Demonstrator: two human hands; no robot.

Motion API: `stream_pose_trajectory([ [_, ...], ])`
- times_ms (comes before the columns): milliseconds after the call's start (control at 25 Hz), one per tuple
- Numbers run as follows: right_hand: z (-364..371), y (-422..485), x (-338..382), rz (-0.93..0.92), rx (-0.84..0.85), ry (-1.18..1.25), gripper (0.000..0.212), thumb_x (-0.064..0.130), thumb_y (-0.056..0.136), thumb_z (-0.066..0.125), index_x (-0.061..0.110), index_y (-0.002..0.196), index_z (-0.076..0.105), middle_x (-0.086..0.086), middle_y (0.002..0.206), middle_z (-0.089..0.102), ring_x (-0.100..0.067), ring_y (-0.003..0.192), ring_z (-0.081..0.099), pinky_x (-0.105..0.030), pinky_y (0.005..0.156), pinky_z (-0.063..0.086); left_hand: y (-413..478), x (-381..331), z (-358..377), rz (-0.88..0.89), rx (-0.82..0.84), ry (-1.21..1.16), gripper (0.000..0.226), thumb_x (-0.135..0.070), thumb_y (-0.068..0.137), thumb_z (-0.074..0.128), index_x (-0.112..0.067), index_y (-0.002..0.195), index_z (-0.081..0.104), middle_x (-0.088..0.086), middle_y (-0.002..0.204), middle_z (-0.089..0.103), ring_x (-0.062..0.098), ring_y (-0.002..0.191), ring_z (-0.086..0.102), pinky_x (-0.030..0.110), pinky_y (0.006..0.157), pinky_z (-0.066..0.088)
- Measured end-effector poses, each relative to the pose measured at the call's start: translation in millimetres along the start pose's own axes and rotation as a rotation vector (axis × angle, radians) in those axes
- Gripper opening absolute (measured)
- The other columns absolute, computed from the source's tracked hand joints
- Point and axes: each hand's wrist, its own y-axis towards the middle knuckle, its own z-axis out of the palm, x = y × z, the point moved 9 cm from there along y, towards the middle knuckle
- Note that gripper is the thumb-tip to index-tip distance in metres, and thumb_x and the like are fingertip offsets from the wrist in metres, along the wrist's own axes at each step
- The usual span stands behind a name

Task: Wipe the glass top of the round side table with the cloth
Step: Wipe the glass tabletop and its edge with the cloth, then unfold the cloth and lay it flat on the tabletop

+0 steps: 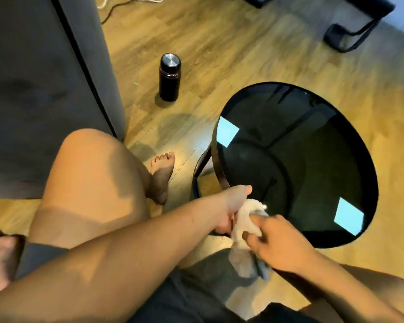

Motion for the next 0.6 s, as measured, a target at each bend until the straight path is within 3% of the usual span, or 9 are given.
stream_pose_trajectory([
  [80, -31.7, -35.2, -44.7, 0.174, -0.301, 0.604, 0.006, 0.022, 0.092, 0.059, 0.027, 0.088, 0.061, 0.002, 0.079, 0.067, -0.009, 0.068, 0.066, -0.025, 0.060, 0.050, -9.6, -2.4, 30.0, 0.094, 0.013, 0.102, 0.054, -0.059, 0.099, 0.037, -0.011, 0.091, 0.062, 0.001, 0.061, 0.062, 0.014, 0.057, 0.060, 0.024, 0.053, 0.047],
  [120, -35.8, -50.0, -69.1, 0.239, -0.392, 0.974, 0.008, 0.019, 0.091, 0.063, 0.022, 0.098, 0.064, -0.003, 0.089, 0.069, -0.009, 0.074, 0.069, -0.025, 0.063, 0.054, -13.3, -8.5, 37.7, 0.154, 0.004, 0.155, 0.054, -0.061, 0.097, 0.041, -0.012, 0.087, 0.063, 0.001, 0.062, 0.064, 0.015, 0.060, 0.062, 0.026, 0.056, 0.049],
  [200, -29.3, -62.0, -76.9, 0.146, -0.315, 1.659, 0.042, 0.021, 0.081, 0.075, 0.016, 0.120, 0.062, -0.010, 0.111, 0.067, -0.019, 0.096, 0.069, -0.036, 0.079, 0.059, -23.9, -17.3, 52.7, 0.254, 0.052, 0.233, 0.053, -0.062, 0.091, 0.053, -0.013, 0.100, 0.070, 0.005, 0.088, 0.075, 0.023, 0.088, 0.071, 0.035, 0.078, 0.056],
  [240, -25.0, -64.7, -74.3, 0.048, -0.253, 1.866, 0.064, 0.022, 0.073, 0.082, 0.014, 0.131, 0.057, -0.014, 0.121, 0.064, -0.026, 0.108, 0.064, -0.043, 0.090, 0.056, -28.2, -17.4, 57.5, 0.289, 0.097, 0.273, 0.051, -0.060, 0.089, 0.058, -0.014, 0.108, 0.071, 0.006, 0.103, 0.075, 0.025, 0.101, 0.070, 0.038, 0.091, 0.054],
  [280, -22.9, -69.1, -69.1, -0.049, -0.208, 1.981, 0.079, 0.021, 0.069, 0.086, 0.011, 0.139, 0.051, -0.017, 0.129, 0.060, -0.031, 0.118, 0.059, -0.048, 0.100, 0.049, -30.8, -13.3, 62.5, 0.313, 0.136, 0.315, 0.050, -0.057, 0.088, 0.061, -0.016, 0.115, 0.071, 0.008, 0.113, 0.074, 0.026, 0.110, 0.068, 0.040, 0.100, 0.050],
  [360, -16.0, -75.3, -66.8, -0.123, -0.208, 2.019, 0.087, 0.015, 0.066, 0.088, 0.006, 0.142, 0.046, -0.021, 0.137, 0.055, -0.037, 0.127, 0.053, -0.052, 0.106, 0.041, -32.3, 0.4, 66.4, 0.344, 0.149, 0.361, 0.046, -0.050, 0.089, 0.065, -0.015, 0.119, 0.070, 0.010, 0.118, 0.072, 0.026, 0.114, 0.066, 0.042, 0.106, 0.046],
  [440, -2.6, -78.0, -77.4, -0.012, -0.306, 1.938, 0.070, 0.011, 0.073, 0.081, 0.006, 0.137, 0.052, -0.023, 0.134, 0.058, -0.039, 0.123, 0.056, -0.054, 0.103, 0.045, -33.1, 8.3, 62.0, 0.409, 0.081, 0.363, 0.048, -0.046, 0.084, 0.072, -0.015, 0.121, 0.067, 0.010, 0.118, 0.072, 0.027, 0.114, 0.066, 0.048, 0.107, 0.046],
  [520, 1.7, -84.5, -91.4, 0.147, -0.440, 1.812, 0.048, 0.020, 0.083, 0.074, 0.009, 0.128, 0.060, -0.021, 0.126, 0.063, -0.037, 0.116, 0.062, -0.051, 0.095, 0.053, -36.1, 12.8, 55.8, 0.466, -0.017, 0.389, 0.050, -0.043, 0.082, 0.075, -0.020, 0.124, 0.063, 0.006, 0.118, 0.071, 0.025, 0.112, 0.065, 0.050, 0.105, 0.047],
  [600, 4.9, -92.6, -101.5, 0.241, -0.496, 1.762, 0.038, 0.030, 0.089, 0.066, 0.011, 0.122, 0.064, -0.014, 0.111, 0.071, -0.030, 0.103, 0.070, -0.043, 0.083, 0.056, -41.8, 12.0, 59.6, 0.528, -0.048, 0.451, 0.058, -0.038, 0.083, 0.074, -0.027, 0.135, 0.051, -0.002, 0.126, 0.063, 0.017, 0.115, 0.060, 0.041, 0.103, 0.049],
])
